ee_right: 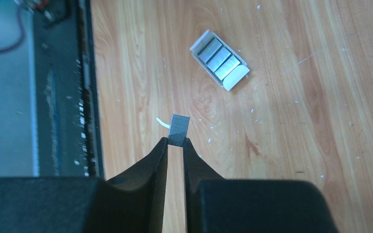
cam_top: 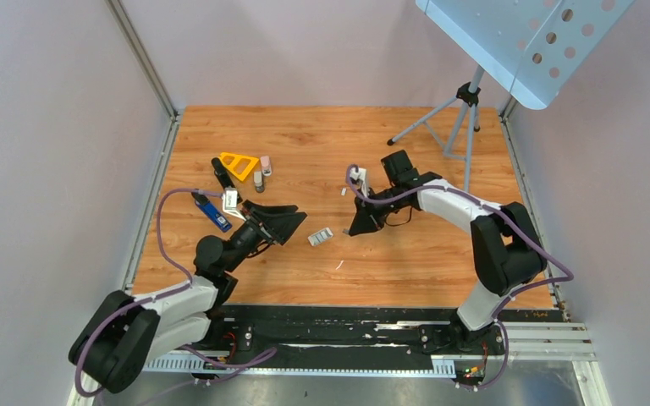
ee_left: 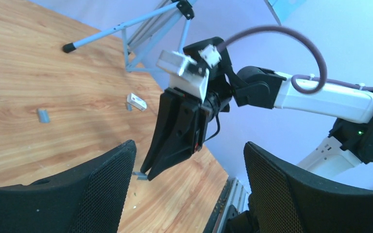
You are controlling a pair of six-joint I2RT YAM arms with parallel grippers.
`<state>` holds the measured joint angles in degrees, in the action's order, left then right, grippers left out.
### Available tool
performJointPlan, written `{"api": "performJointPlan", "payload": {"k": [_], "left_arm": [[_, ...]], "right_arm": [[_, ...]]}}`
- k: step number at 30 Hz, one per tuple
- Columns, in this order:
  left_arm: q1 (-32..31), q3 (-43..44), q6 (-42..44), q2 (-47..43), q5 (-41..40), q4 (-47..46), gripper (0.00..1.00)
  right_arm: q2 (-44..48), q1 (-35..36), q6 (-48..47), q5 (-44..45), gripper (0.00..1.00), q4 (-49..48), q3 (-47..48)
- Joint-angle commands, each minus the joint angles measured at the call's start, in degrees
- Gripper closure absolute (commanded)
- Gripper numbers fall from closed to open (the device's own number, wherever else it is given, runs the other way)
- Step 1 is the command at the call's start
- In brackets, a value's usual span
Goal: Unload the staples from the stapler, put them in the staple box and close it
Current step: Adjust the staple at the center of the board, then place the staple in the staple box.
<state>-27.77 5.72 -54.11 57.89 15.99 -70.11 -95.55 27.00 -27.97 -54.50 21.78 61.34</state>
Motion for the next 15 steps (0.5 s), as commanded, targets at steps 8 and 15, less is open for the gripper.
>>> {"api": "performJointPlan", "payload": {"k": [8,15], "left_arm": [[-2.12,8.57,-9.35,21.58,4.79,-21.84,0.01],[-3.25,10.91,-10.64,26.46,3.00,-21.84,0.02]], "right_arm": [[-1.32,-6.09,24.41,-19.81,0.95,-2.18,7.61],[-1.98,-6.94,43.59,-23.83,0.95,-14.42,7.51]]}}
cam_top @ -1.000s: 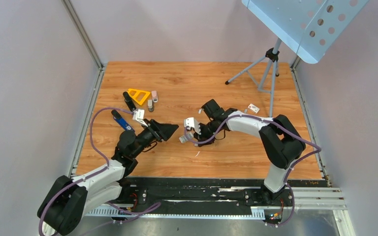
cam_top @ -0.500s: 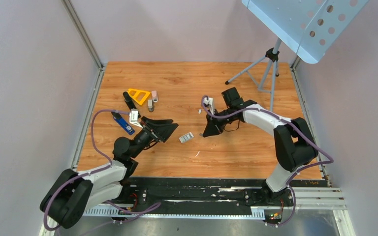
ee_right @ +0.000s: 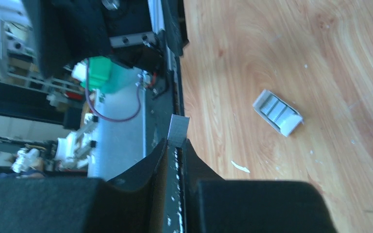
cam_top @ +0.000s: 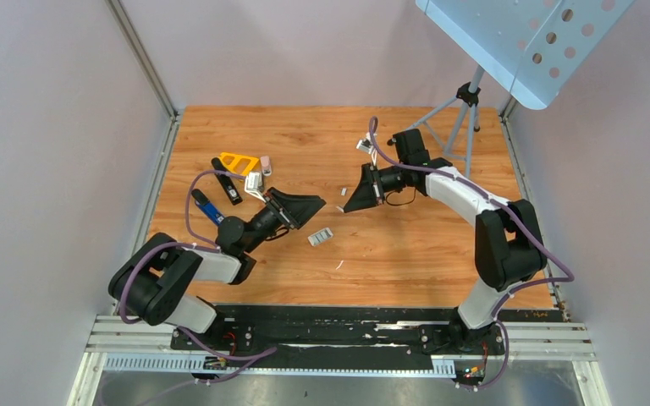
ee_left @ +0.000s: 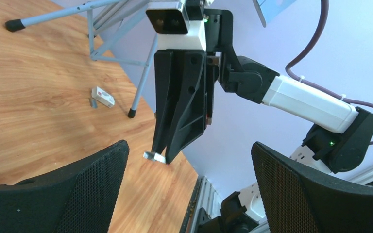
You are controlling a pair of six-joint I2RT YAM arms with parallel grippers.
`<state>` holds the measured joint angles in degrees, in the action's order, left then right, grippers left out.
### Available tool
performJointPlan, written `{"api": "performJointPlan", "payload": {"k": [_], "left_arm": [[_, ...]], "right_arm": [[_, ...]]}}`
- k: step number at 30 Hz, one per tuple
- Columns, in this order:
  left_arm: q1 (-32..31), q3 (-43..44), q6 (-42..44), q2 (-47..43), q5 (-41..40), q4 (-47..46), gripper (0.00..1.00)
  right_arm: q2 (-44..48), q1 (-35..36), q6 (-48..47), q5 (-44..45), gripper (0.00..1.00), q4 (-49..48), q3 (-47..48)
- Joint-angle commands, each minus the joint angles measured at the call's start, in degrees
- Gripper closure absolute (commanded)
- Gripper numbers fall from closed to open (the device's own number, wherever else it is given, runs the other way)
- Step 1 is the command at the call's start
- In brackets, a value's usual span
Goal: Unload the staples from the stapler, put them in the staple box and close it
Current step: Place the staple in the staple box.
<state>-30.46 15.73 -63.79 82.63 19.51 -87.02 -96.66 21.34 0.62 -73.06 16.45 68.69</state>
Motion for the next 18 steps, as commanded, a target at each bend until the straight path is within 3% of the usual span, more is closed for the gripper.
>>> {"api": "performJointPlan", "payload": {"k": [1,9,18], "left_arm": [[-0.57,0.89,-1.26,2.24,-0.92,-4.95,0.03],[-0.96,3.10,-7.20,6.58,-2.90,-4.95,0.10],[-1.64,4.80,-10.62,7.77,-6.27,-5.00,0.16]], "right_arm": [[-0.82,-1.38,17.68,-5.63,0.95,-11.25,-0.05],[-1.40,-1.46,32.38,-6.15,0.95,-24.92,-0.04],[-2.08,-1.34,36.59,-5.87,0.95,-28.81,-0.56]]}}
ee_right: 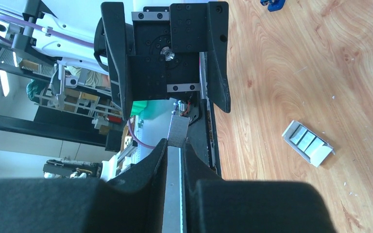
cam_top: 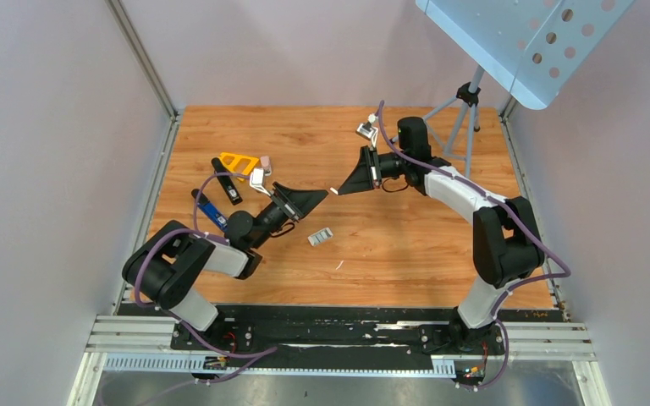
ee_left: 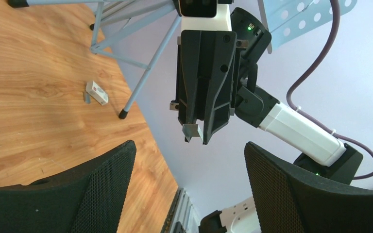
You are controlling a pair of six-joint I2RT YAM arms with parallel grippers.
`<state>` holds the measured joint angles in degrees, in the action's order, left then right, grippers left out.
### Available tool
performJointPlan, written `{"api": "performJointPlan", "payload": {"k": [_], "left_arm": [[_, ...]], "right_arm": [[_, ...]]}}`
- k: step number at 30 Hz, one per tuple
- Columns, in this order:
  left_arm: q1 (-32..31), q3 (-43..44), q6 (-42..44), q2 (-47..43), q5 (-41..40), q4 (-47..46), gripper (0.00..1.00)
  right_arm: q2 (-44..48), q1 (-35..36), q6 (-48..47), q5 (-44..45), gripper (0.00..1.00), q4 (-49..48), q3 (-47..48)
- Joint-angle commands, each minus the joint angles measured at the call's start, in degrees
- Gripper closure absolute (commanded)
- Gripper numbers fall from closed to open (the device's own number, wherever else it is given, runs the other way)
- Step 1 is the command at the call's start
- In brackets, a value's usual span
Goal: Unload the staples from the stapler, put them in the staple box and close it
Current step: Place the staple in the staple box.
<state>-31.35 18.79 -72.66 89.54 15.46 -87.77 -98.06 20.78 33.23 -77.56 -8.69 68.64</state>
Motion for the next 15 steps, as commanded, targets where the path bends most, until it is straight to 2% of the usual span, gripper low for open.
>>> {"api": "performJointPlan", "payload": {"k": [1,4,15], "left_arm": [[-0.95,2.13,-2.12,1.08,-2.44,-4.26,0.18],[-1.33,3.27,-3.35,1.80,-3.07,-4.25,0.19],[-2.40,6.47,-5.53,4.58,-2.80,-4.30,0.46]], "right_arm": [[-0.70,-0.74,4.17,-1.29,0.95,-3.89,-0.52],[-0.73,-0.74,5.17,-1.21,0.96,-4.85,-0.61],[-0.82,-0.69,6.79,-1.10,0.96,-6.78,-1.31]]}}
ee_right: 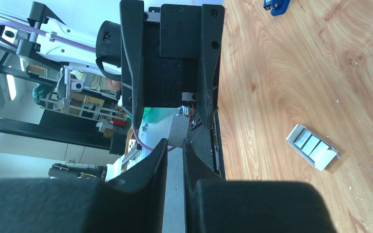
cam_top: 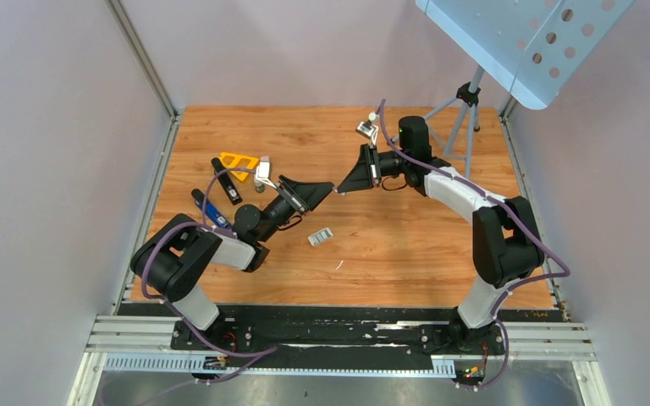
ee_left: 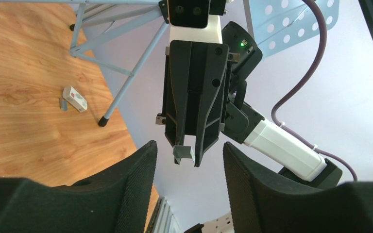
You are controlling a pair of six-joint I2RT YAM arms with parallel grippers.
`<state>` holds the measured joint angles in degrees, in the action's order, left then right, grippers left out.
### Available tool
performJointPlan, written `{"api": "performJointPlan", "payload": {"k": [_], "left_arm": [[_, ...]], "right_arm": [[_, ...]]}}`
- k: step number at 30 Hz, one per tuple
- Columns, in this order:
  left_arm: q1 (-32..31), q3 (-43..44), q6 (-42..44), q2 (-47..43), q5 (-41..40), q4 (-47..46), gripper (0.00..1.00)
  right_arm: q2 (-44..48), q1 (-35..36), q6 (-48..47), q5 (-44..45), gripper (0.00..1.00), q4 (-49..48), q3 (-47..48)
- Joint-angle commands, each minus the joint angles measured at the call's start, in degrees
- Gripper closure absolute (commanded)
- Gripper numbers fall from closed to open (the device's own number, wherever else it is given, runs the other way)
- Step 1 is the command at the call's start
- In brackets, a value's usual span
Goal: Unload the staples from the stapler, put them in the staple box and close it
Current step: Place the staple in the staple box.
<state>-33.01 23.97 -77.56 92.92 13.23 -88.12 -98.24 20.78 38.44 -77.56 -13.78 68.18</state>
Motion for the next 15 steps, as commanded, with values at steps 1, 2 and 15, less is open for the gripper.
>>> {"api": "performJointPlan", "payload": {"k": [1,2,15], "left_arm": [[-0.88,1.41,-0.74,1.35,-0.71,-3.91,0.48],[-0.97,1.43,-0.83,1.52,-0.84,-3.93,0.49],[-1.09,1.39,-2.06,2.24,-1.62,-3.91,0.63]], "right_arm": [[-0.64,-0.66,1.56,-1.10,0.96,-1.73,-0.86],[-0.64,-0.73,1.58,-1.10,0.96,-1.77,-0.92],[-0.57,-0.66,1.59,-0.94,0.96,-1.81,-1.23]]}}
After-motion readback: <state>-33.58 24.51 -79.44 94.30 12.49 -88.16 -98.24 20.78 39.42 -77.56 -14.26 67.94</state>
